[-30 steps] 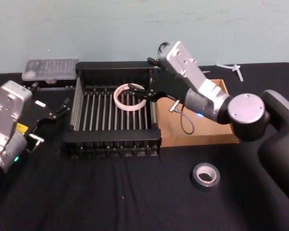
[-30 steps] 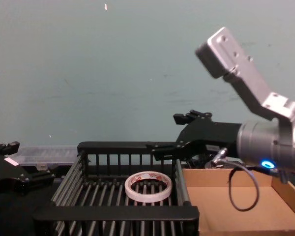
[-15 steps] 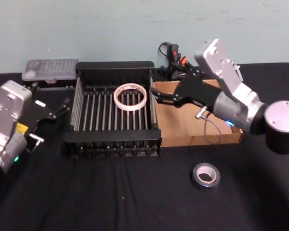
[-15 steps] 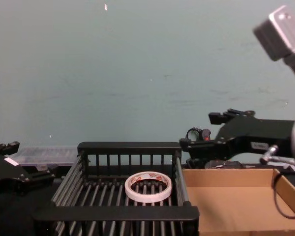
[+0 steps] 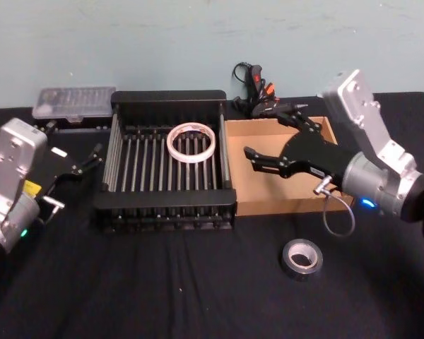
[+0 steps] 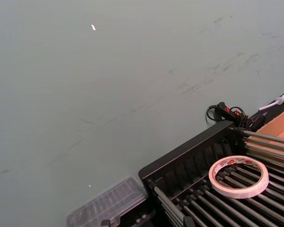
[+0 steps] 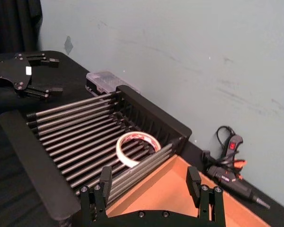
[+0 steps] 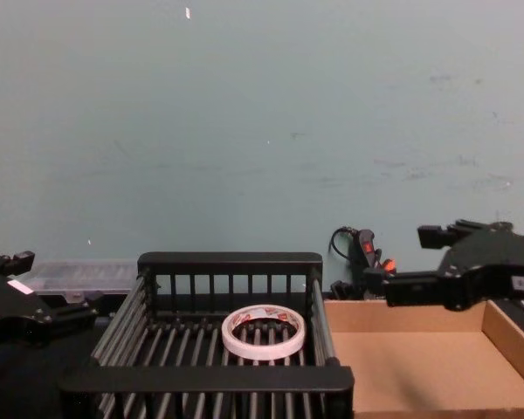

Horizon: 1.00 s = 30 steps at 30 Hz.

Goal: Pick up the white tape and place it into the black box , Pick up the silver tape and place it into the brown box.

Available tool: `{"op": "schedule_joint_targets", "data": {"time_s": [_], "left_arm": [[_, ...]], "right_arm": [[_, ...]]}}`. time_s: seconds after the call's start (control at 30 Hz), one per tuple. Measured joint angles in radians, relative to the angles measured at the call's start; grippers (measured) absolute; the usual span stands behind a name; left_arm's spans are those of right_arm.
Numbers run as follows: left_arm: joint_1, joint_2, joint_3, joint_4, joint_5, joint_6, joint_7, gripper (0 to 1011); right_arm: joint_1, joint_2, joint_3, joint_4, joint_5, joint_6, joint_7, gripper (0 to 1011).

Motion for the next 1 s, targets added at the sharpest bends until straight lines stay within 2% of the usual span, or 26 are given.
{"op": "schedule_joint_targets", "data": {"time_s": [0.4, 1.0], "left_arm": [[0.000, 0.000, 0.000, 0.000, 0.000, 0.000, 0.000, 1001], [0.000, 0.000, 0.000, 0.000, 0.000, 0.000, 0.000, 1001]], "right_arm": [[-0.112, 0.075, 0.044, -0.122, 0.087, 0.099, -0.020, 1002], [-0.226, 0.177, 0.064, -0.240, 0.128, 0.220, -0.050, 1002]]}}
